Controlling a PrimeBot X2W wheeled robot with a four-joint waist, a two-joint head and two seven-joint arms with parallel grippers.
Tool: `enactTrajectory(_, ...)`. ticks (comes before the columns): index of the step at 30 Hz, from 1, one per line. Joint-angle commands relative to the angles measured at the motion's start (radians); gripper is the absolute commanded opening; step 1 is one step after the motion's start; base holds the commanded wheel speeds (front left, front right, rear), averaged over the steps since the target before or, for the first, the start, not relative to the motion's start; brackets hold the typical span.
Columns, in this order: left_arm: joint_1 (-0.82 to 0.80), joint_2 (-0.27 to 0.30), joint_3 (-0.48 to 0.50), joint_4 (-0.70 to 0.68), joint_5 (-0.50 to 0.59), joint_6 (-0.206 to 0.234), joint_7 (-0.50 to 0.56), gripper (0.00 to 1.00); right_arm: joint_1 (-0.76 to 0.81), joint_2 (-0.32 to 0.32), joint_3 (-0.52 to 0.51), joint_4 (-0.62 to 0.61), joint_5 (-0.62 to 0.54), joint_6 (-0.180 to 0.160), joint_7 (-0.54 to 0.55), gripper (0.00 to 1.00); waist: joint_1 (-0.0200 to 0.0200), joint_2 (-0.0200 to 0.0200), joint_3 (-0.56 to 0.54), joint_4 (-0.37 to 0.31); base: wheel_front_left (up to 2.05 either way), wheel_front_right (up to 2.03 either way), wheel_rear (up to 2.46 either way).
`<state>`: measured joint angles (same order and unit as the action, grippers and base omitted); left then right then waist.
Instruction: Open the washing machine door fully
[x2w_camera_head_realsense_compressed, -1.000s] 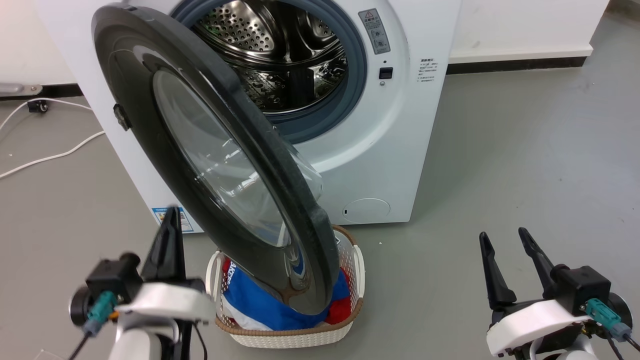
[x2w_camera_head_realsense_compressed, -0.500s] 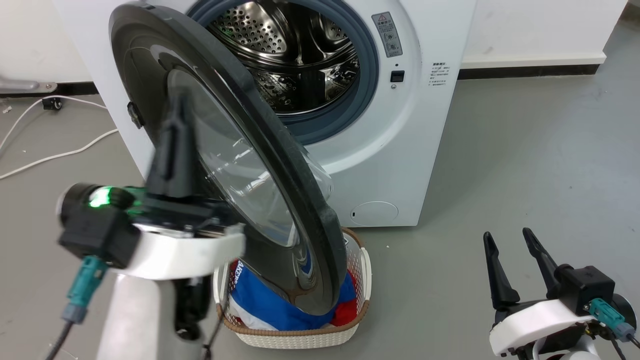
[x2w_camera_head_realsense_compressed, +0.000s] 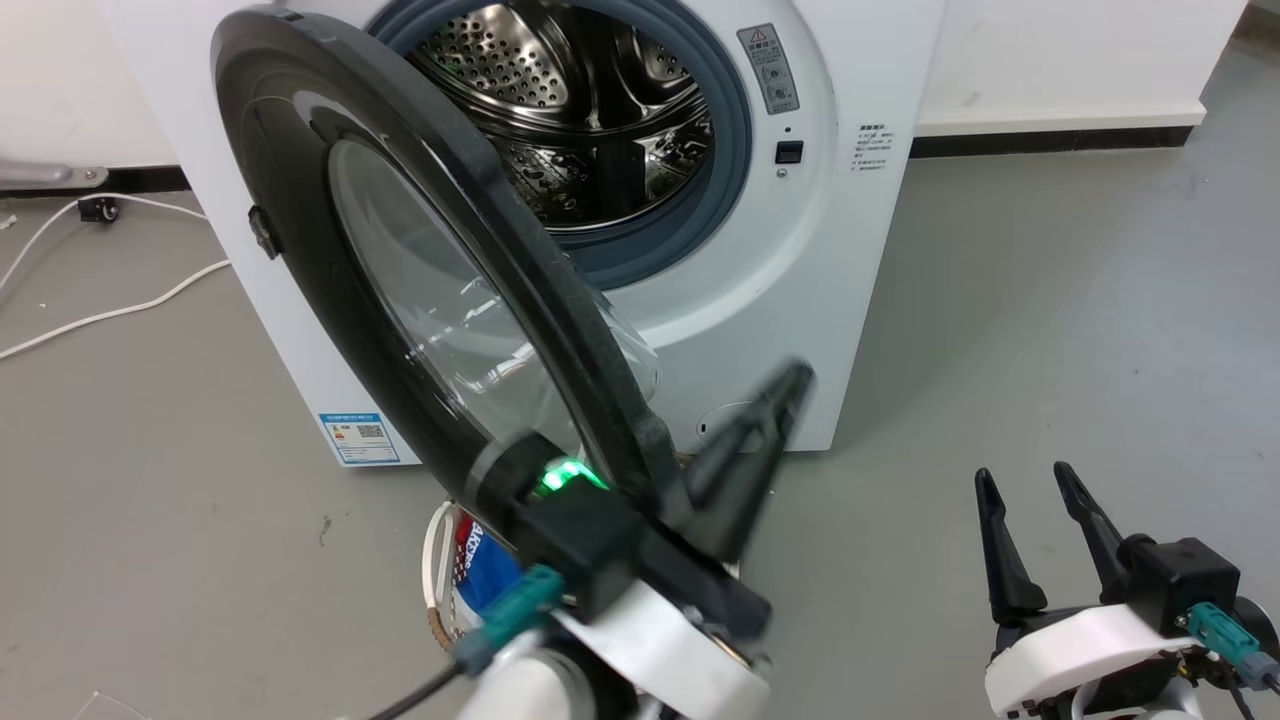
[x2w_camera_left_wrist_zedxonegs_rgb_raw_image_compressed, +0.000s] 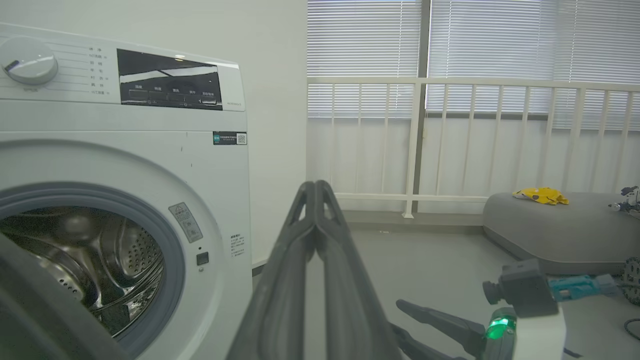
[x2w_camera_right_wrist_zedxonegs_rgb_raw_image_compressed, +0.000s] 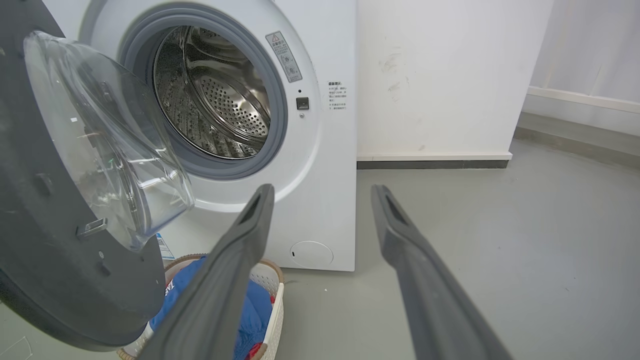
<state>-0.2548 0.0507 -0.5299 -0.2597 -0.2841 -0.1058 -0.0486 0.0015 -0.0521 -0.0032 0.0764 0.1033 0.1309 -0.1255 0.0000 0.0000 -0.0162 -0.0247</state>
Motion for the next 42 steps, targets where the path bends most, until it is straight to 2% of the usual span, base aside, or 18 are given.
enactTrajectory(1,0.020,0.000,-0.020,0.020,-0.010,-0.002,0.017,0.00,0.011,0.003,0.001,-0.006,0.005,0.000,0.002,1.00,0.0000,0.0000,0.001,-0.003,0.00,0.00,0.00)
enactTrajectory(5,0.067,0.000,-0.102,0.127,-0.065,-0.008,0.087,0.00,0.017,0.003,-0.004,-0.007,0.006,0.000,0.010,1.00,0.0000,0.0000,0.006,-0.013,0.00,0.00,0.00)
enactTrajectory(10,0.094,0.001,-0.159,0.261,-0.069,-0.005,0.121,0.00,0.022,0.003,0.001,-0.012,0.008,0.000,0.016,1.00,0.0000,0.0000,0.011,-0.029,0.00,0.00,0.00)
enactTrajectory(16,0.051,0.001,-0.131,0.401,-0.024,0.049,0.049,0.00,0.022,0.003,0.002,-0.017,0.013,0.000,0.020,1.00,0.0000,0.0000,0.021,-0.040,0.00,0.00,0.00)
enactTrajectory(23,-0.015,0.000,-0.077,0.532,-0.046,0.104,-0.034,0.00,0.006,0.003,0.007,-0.013,0.015,0.000,0.027,1.00,0.0000,0.0000,0.030,-0.050,0.00,0.00,0.00)
enactTrajectory(37,-0.047,0.006,-0.054,0.626,-0.138,0.192,-0.107,0.00,0.006,0.003,0.003,0.001,0.025,0.000,0.025,1.00,0.0000,0.0000,0.030,-0.046,0.00,0.00,0.00)
enactTrajectory(42,-0.004,0.048,-0.038,0.600,-0.142,0.210,-0.116,0.00,0.014,0.003,-0.003,0.004,0.028,0.000,0.024,1.00,0.0000,0.0000,0.026,-0.035,0.00,0.00,0.00)
